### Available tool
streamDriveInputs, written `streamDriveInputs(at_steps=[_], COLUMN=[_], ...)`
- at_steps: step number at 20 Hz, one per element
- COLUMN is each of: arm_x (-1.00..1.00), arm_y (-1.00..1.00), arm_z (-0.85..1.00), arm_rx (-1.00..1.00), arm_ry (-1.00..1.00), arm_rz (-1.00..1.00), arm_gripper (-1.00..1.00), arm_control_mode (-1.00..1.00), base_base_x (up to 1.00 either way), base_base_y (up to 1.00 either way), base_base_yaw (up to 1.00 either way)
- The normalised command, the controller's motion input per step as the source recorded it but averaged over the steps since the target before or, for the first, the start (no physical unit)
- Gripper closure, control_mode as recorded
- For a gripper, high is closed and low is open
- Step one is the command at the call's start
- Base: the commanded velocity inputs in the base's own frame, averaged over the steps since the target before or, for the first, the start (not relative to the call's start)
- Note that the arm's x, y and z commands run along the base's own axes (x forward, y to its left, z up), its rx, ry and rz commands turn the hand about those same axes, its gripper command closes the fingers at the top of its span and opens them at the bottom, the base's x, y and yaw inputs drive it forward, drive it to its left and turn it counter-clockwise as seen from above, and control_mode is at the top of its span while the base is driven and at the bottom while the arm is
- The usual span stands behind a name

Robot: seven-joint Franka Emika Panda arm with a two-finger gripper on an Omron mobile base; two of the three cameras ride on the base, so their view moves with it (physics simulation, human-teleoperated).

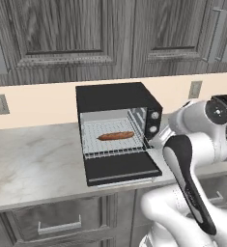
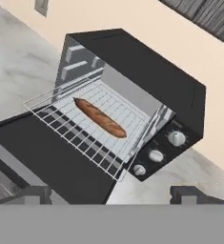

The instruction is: Pull the toaster oven rack outwards. Pick up the baguette from the plate and place it on the toaster oven rack. Close the toaster oven door fully and set the temperature to the lowest setting.

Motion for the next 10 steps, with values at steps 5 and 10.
streamDriveInputs(at_steps=[5,10], arm_x=[0.00,0.00], arm_y=[-0.13,-0.20], arm_z=[-0.16,-0.15], arm_rx=[0.19,0.16], arm_ry=[0.46,0.55], arm_rz=[-0.52,-0.37], arm_gripper=[-1.00,-1.00], arm_control_mode=[-1.00,-1.00], base_base_x=[0.00,0.00], base_base_y=[0.00,0.00], base_base_yaw=[0.00,0.00])
